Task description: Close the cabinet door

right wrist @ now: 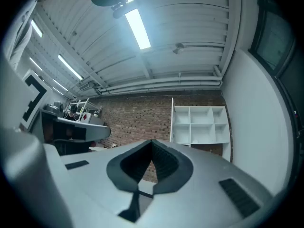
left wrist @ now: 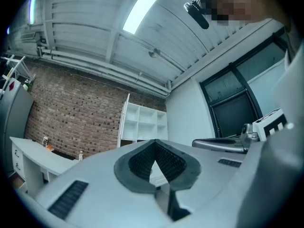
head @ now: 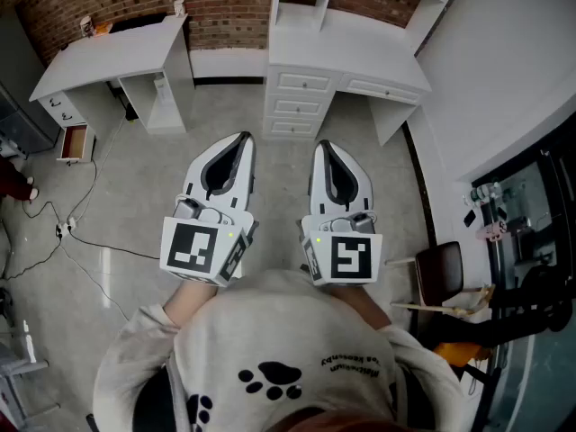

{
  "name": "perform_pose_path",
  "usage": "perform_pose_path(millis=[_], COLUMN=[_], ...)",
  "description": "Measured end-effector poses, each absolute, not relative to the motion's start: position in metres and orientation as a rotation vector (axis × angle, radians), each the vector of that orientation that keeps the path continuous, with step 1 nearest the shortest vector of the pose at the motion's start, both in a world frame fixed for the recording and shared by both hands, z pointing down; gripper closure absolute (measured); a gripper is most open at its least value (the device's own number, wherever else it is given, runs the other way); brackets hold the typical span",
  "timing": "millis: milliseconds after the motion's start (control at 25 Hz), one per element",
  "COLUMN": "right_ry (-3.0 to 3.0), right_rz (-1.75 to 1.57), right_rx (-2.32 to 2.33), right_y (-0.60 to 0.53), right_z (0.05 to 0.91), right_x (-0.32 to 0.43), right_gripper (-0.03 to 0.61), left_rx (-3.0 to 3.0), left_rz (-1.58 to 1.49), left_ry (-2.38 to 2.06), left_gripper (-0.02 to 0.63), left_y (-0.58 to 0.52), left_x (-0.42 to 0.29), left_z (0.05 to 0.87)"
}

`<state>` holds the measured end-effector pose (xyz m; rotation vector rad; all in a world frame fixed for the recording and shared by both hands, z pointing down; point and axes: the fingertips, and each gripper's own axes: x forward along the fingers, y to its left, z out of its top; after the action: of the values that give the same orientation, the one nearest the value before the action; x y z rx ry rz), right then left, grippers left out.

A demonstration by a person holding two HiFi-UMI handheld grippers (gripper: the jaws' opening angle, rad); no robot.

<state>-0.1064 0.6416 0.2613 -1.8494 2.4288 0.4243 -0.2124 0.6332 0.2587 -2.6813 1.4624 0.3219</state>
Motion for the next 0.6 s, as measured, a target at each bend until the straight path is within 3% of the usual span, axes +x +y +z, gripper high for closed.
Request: perform_pose_path(millis=[600], right_ry=[2.437], right_rz=[0.363], right_rx=[-1.734], right_y=[0.650], right_z=[0.268], right_x=[-0.071], right_gripper=[0.569], left_rx=[-2.680], left_rz=[0.310], left_ry=[1.492], left_gripper=[0.604], left_y=[0.645], left_x=[-0.172], left_z=[0.270])
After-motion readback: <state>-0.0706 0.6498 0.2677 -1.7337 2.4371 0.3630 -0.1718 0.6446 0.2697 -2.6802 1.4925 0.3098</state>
